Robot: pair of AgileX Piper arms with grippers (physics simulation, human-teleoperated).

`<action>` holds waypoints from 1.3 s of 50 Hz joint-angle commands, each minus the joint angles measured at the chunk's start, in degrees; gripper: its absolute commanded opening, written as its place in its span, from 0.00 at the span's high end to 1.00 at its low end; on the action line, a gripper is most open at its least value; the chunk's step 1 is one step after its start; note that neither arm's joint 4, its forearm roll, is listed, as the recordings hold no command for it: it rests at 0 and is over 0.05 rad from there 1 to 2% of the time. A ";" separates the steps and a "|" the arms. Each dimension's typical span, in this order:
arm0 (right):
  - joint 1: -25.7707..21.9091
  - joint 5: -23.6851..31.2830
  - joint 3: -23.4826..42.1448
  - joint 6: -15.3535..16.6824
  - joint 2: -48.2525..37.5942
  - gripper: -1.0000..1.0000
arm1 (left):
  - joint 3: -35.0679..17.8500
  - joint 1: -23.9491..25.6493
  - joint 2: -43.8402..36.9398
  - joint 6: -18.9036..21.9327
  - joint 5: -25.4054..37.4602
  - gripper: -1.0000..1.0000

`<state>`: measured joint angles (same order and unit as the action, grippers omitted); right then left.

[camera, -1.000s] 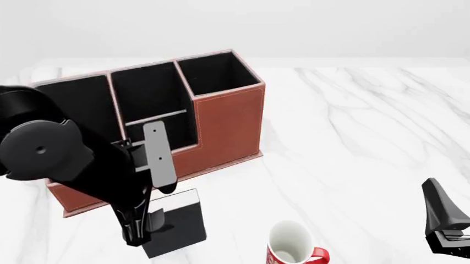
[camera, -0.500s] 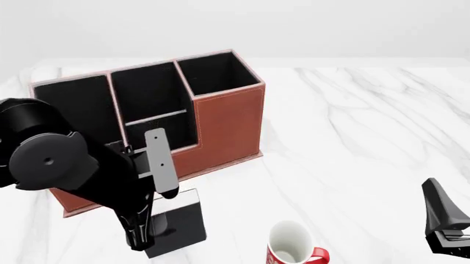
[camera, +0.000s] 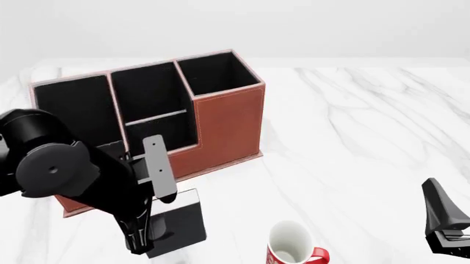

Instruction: Pick up the book and place it in the front compartment of the caddy.

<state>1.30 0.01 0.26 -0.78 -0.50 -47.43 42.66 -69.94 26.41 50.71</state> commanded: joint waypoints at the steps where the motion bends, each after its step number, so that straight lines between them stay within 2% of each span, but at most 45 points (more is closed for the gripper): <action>1: -0.34 -0.18 -0.04 -0.03 -0.32 0.00 | 0.73 1.06 5.72 0.11 2.64 0.00; 52: -0.34 -0.18 -0.04 -0.03 -0.32 0.00 | 4.78 1.10 4.17 -1.42 -1.92 0.00; 53: -0.34 -0.18 -0.04 -0.03 -0.32 0.00 | 4.90 1.17 4.10 -1.48 -2.03 1.00; 65: -0.34 -0.18 -0.04 -0.03 -0.32 0.00 | 4.99 2.34 3.80 -1.63 -1.99 1.00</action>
<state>1.30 0.01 0.26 -0.78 -0.50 -43.17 43.74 -70.64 23.98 45.48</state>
